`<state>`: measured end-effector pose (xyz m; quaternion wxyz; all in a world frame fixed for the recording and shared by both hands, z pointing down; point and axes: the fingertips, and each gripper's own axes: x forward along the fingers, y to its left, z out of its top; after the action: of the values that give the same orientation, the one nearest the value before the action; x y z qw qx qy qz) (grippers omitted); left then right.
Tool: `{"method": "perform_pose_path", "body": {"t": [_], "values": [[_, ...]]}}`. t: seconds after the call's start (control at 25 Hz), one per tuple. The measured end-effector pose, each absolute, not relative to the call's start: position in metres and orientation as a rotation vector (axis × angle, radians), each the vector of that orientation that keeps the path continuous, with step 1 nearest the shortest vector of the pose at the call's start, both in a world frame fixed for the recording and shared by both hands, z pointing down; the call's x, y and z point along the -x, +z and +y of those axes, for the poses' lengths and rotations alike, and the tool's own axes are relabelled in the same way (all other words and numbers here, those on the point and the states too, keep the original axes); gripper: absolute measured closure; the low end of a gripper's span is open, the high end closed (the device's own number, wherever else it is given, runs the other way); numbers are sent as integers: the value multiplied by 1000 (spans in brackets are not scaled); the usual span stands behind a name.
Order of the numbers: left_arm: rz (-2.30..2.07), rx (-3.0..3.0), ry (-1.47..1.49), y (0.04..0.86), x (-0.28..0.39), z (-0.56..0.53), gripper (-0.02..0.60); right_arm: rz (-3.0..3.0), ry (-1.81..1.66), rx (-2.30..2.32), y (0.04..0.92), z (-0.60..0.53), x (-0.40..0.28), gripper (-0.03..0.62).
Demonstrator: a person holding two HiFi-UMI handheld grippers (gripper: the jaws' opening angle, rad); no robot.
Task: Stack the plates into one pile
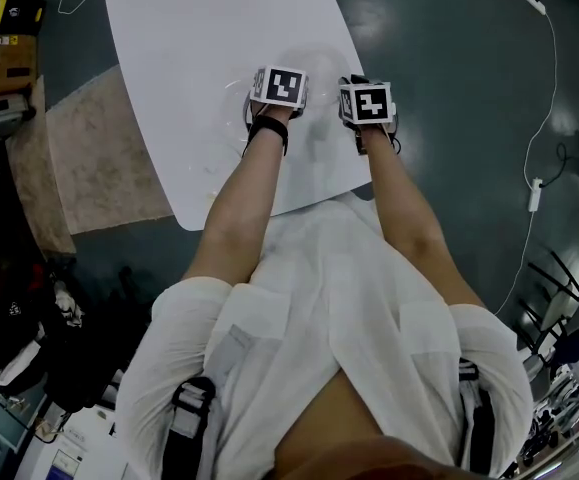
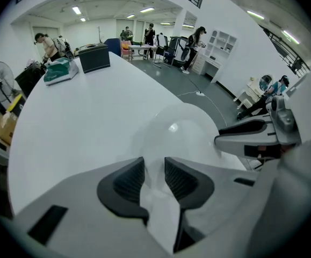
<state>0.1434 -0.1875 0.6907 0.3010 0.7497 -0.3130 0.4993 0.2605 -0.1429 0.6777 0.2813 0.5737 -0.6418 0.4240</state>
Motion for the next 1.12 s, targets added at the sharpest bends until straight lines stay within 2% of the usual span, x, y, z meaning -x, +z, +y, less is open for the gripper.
{"method": "perform_pose_path", "body": {"t": [0.32,0.6,1.12], "values": [[-948,-2022,1186,663,-136,-194,502,-1775,895,-1628,642,-160,-265,522],[-1050,-2042,1052,629,-121,-203,509,-1852,734,-1626,607,-178,-253,523],[-1148,-1867,978,615,-17,-179,511,-1969,717,-1341,605,-186,-148,523]]}}
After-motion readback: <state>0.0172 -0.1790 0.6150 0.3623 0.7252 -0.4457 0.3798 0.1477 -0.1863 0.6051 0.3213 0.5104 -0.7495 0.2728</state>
